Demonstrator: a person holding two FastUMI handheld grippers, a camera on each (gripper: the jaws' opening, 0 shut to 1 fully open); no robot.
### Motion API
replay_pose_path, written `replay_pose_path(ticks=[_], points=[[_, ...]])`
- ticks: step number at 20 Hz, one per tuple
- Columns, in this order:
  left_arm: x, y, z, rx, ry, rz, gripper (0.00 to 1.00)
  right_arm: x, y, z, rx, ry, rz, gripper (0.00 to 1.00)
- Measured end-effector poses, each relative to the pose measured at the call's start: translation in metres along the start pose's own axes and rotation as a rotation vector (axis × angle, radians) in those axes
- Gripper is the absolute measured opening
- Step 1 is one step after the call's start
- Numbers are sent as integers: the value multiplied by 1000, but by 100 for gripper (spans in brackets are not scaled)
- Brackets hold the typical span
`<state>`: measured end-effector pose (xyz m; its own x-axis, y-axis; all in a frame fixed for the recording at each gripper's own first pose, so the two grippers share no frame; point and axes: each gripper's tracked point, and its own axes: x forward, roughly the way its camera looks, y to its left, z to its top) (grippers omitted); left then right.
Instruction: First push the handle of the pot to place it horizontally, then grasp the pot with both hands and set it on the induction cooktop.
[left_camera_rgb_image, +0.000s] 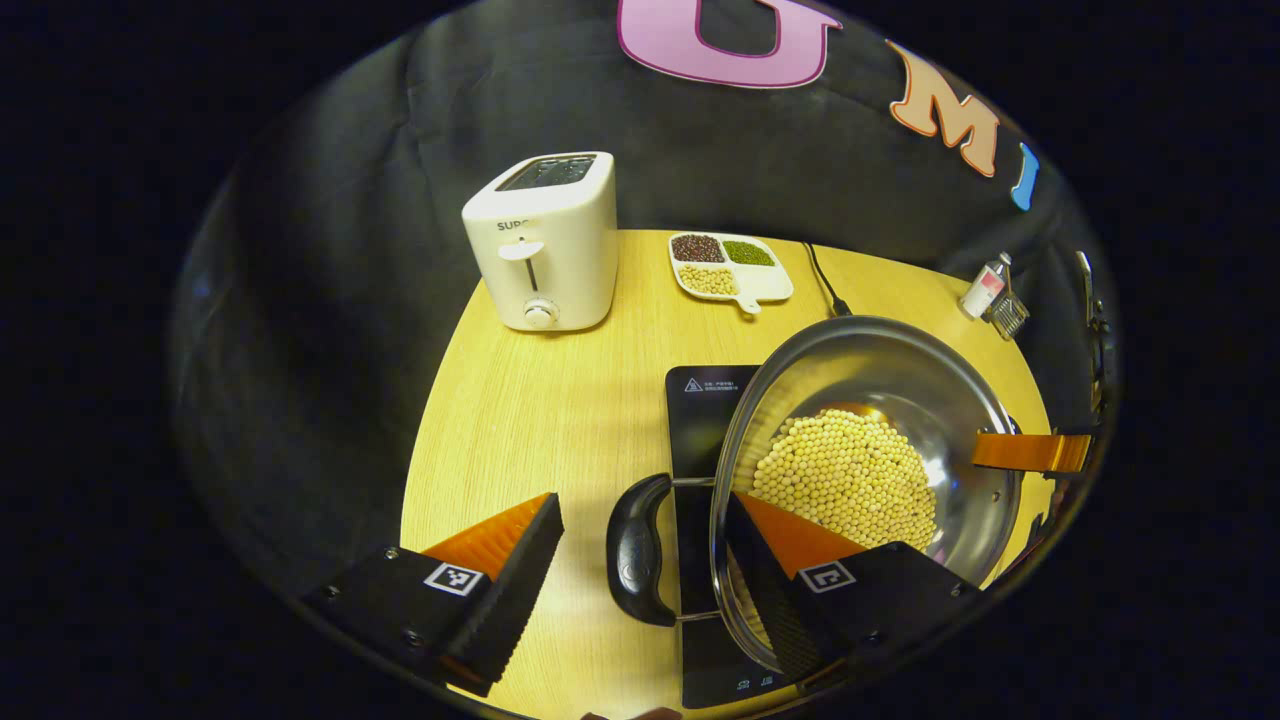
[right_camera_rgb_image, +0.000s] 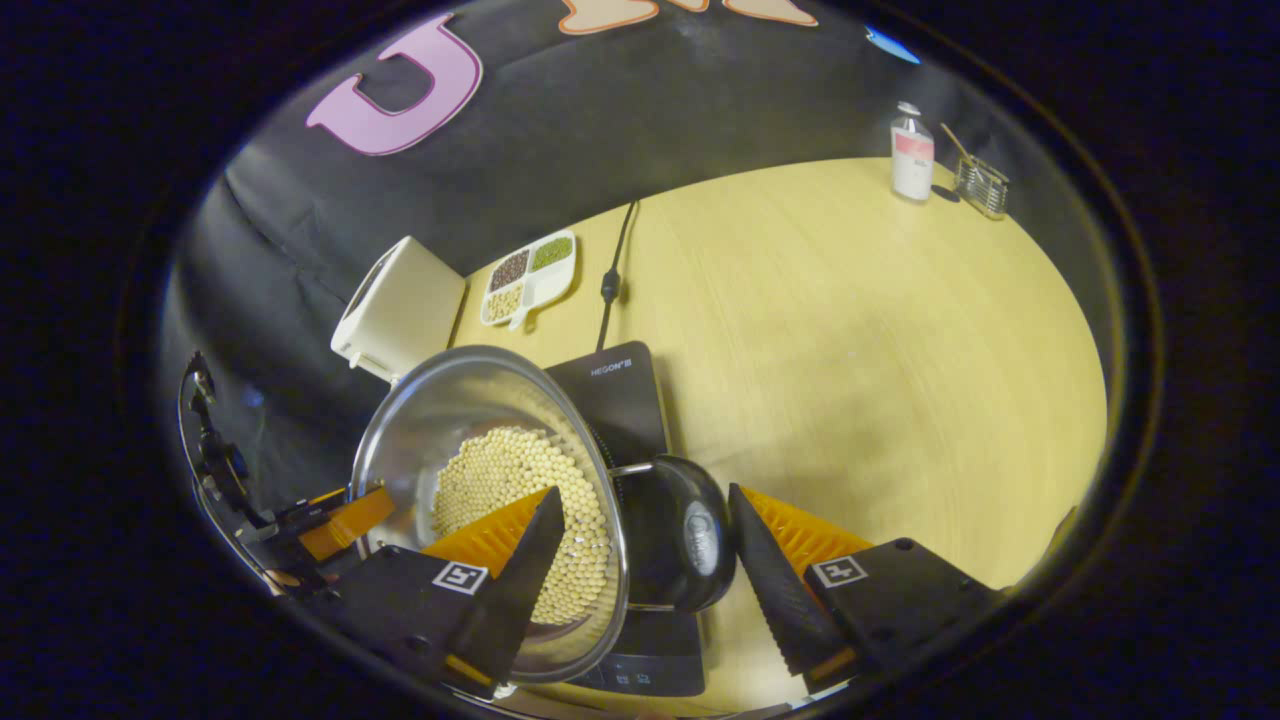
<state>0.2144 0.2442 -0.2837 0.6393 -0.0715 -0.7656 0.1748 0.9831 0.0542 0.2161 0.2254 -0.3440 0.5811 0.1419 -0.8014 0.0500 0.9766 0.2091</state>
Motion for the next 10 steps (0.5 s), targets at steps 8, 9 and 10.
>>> replay_pose_path(ticks=[8, 9, 10], points=[[-72, -35, 73, 21, -358, 14, 95, -94, -13, 72, 9, -366, 17, 92], [-80, -44, 80, 28, -394, 17, 95, -110, -19, 80, -5, -409, 9, 92], [-91, -55, 85, 35, -427, 18, 95, -125, -25, 84, -14, -446, 4, 92]])
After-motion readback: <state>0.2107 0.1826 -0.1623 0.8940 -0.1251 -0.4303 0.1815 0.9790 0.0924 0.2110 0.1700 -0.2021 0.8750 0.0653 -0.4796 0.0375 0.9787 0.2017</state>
